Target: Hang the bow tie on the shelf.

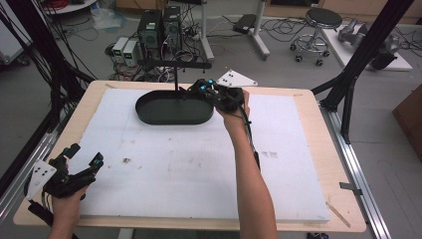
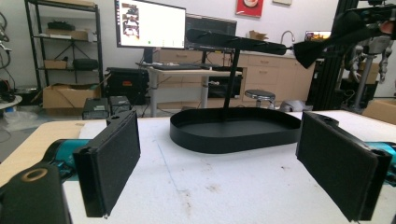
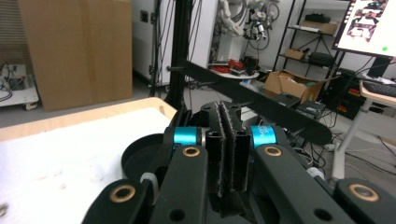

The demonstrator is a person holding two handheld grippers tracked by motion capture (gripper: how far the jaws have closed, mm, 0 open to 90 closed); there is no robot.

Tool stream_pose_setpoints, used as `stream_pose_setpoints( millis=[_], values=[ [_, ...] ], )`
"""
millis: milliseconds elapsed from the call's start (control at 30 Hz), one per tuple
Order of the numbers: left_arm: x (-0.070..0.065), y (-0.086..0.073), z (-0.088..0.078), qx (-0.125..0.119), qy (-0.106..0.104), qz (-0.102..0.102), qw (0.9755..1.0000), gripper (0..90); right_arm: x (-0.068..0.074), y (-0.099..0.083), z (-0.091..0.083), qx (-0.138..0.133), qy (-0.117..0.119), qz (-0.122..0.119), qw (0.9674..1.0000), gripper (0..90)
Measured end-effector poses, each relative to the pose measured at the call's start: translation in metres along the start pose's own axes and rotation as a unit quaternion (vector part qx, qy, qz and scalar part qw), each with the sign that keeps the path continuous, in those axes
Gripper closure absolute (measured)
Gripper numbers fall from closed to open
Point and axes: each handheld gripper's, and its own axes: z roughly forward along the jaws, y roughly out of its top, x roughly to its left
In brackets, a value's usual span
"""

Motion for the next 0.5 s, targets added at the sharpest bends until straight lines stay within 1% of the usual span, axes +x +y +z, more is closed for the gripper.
stream_pose_setpoints(
  millis=[33,100,133,200,233,267,333,367,400,467,500],
  values=[
    [0.0,0.0,0.0,-0.001,-0.001,-0.002,1.0,14.0,0.0,0.0,0.0,0.0,0.0,0.0,1.0,88.4],
    [0.0,-0.001,0.001,-0.001,-0.003,-0.004,1.0,14.0,-0.003,-0.001,0.006,0.001,-0.004,0.008,1.0,88.4],
    [0.0,-0.001,0.001,-0.001,-0.004,-0.005,1.0,14.0,-0.008,-0.001,0.012,-0.001,-0.006,0.017,0.9998,88.5],
    [0.0,-0.001,0.002,-0.002,-0.005,-0.007,1.0,14.1,-0.012,-0.001,0.017,-0.004,-0.008,0.025,0.9996,88.5],
    [0.0,-0.001,0.002,-0.003,-0.006,-0.008,0.9999,14.1,-0.012,-0.001,0.017,-0.004,-0.008,0.025,0.9996,88.5],
    [0.0,-0.001,0.002,-0.002,-0.008,-0.009,0.9999,14.1,-0.015,-0.001,0.023,-0.006,-0.01,0.03,0.9995,88.5],
    [0.0,-0.002,0.003,-0.001,-0.009,-0.011,0.9999,14.1,-0.017,-0.001,0.026,-0.008,-0.01,0.033,0.9994,88.5],
    [0.001,-0.003,0.003,0.001,-0.01,-0.011,0.9999,14.0,-0.021,-0.001,0.032,-0.009,-0.016,0.036,0.9992,88.5],
    [0.001,-0.003,0.003,0.001,-0.01,-0.011,0.9999,14.1,-0.021,-0.001,0.032,-0.009,-0.016,0.036,0.9992,88.5],
    [0.001,-0.004,0.004,0.003,-0.011,-0.012,0.9999,14.1,-0.028,-0.003,0.039,-0.008,-0.023,0.046,0.9987,88.5],
    [0.001,-0.004,0.004,0.003,-0.011,-0.012,0.9999,14.1,-0.028,-0.003,0.039,-0.008,-0.023,0.046,0.9987,88.5]
  ],
)
